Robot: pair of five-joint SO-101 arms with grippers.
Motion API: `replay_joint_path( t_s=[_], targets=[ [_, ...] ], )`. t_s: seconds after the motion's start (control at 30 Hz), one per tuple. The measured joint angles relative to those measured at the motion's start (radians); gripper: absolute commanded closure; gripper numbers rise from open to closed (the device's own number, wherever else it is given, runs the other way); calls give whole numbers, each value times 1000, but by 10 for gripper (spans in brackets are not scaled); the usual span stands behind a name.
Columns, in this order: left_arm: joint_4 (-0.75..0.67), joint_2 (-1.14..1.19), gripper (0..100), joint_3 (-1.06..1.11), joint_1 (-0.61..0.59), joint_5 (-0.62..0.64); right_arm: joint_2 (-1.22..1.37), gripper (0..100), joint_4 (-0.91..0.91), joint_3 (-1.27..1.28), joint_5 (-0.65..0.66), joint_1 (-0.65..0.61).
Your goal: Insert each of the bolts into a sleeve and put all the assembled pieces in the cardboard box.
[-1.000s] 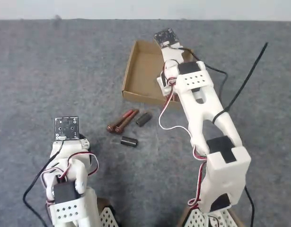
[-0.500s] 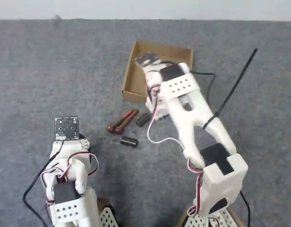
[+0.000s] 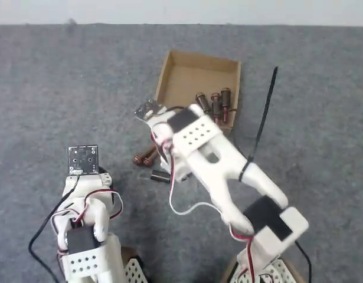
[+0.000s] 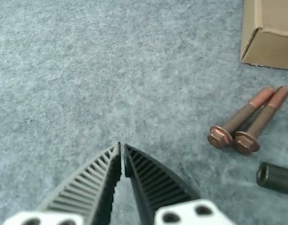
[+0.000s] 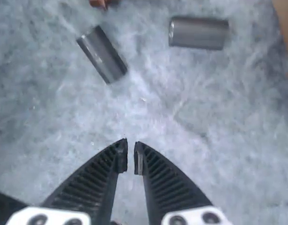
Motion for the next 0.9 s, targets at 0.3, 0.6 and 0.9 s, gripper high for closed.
replay_joint_path(
  t_s=[0.3, 0.6, 0.9],
  targets=[
    [0, 0, 988, 0, 0, 0, -77, 992, -273, 153, 244, -3],
    [0, 0, 988, 0, 0, 0, -77, 980, -342, 186, 761, 31],
    [0, 0, 988, 0, 0, 0, -77, 791, -381, 204, 937, 35]
  ],
)
